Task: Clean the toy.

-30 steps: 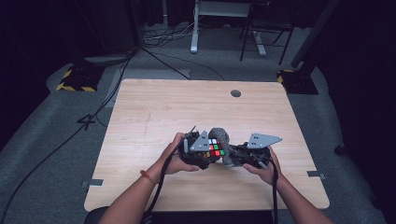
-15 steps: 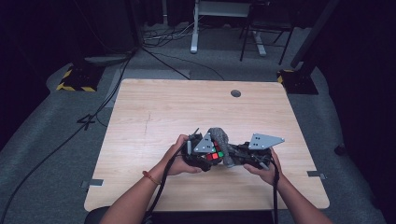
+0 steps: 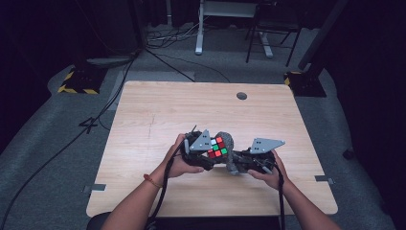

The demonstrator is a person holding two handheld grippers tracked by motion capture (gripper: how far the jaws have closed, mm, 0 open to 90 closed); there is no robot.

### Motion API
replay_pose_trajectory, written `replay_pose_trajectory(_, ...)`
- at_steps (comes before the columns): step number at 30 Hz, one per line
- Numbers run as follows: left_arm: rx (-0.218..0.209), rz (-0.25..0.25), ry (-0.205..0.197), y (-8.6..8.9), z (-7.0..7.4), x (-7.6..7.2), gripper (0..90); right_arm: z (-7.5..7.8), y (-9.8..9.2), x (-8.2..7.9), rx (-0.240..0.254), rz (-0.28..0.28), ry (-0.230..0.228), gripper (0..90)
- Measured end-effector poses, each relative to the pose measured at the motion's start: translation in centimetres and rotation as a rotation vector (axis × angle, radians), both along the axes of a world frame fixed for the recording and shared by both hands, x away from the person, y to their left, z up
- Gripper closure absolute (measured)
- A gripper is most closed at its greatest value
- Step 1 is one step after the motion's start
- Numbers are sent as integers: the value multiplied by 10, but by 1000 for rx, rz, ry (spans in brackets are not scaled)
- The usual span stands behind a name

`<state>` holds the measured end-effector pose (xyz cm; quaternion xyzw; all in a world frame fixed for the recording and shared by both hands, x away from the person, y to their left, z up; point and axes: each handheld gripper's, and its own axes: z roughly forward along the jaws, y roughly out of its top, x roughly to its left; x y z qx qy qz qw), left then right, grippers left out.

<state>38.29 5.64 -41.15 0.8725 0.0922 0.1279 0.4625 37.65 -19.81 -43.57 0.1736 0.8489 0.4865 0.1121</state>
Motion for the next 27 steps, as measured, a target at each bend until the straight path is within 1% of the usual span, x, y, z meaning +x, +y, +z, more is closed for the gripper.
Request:
replay_pose_trajectory(1,13,-3,1,0,-1,0,330,2,0,-1,13,-1,-12,775)
replay_pose_trajectory(3,37,-30,5,-2,-2,-1,330,8,-2,-5,55,13,-28,775)
replay_pose_trajectory(5,51,-45,4,-6,-4,-3,330,14,-3,-10,70,14,-63,775)
replay_pose_trajectory(6,52,-56,11,-7,-5,-3,330,17,-4,-12,79,15,-79,776)
replay_pose_trajectory(8,65,-65,10,-10,-6,-4,330,23,-7,-14,110,23,-99,776)
replay_pose_trajectory(9,73,-77,10,-11,-7,-5,330,25,-8,-15,120,25,-98,776)
replay_pose_trajectory(10,71,-79,15,-12,-8,-6,330,27,-9,-15,126,26,-102,775)
replay_pose_trajectory(12,70,-83,9,-14,-9,-7,330,27,-8,-15,116,22,-106,775)
replay_pose_trajectory(14,67,-85,6,-14,-10,-7,330,25,-7,-14,104,13,-101,775)
replay_pose_trajectory(15,53,-85,3,-13,-9,-7,330,25,-8,-13,98,11,-93,775)
replay_pose_trajectory(17,18,-86,5,-10,-5,-8,330,23,-7,-11,72,-11,-82,775)
replay_pose_trajectory(19,0,-86,-2,-8,-1,-8,330,18,-5,-9,43,-10,-59,775)
replay_pose_trajectory(20,2,-87,-3,-6,0,-8,330,16,-4,-8,29,-6,-58,775)
replay_pose_trajectory(21,2,-87,-7,-4,0,-8,330,16,-3,-8,27,2,-49,775)
replay_pose_trajectory(23,0,-86,3,-3,0,-6,330,16,-2,-9,18,10,-47,775)
replay_pose_trajectory(27,36,-84,4,-6,-5,-5,329,19,-1,-13,27,11,-72,776)
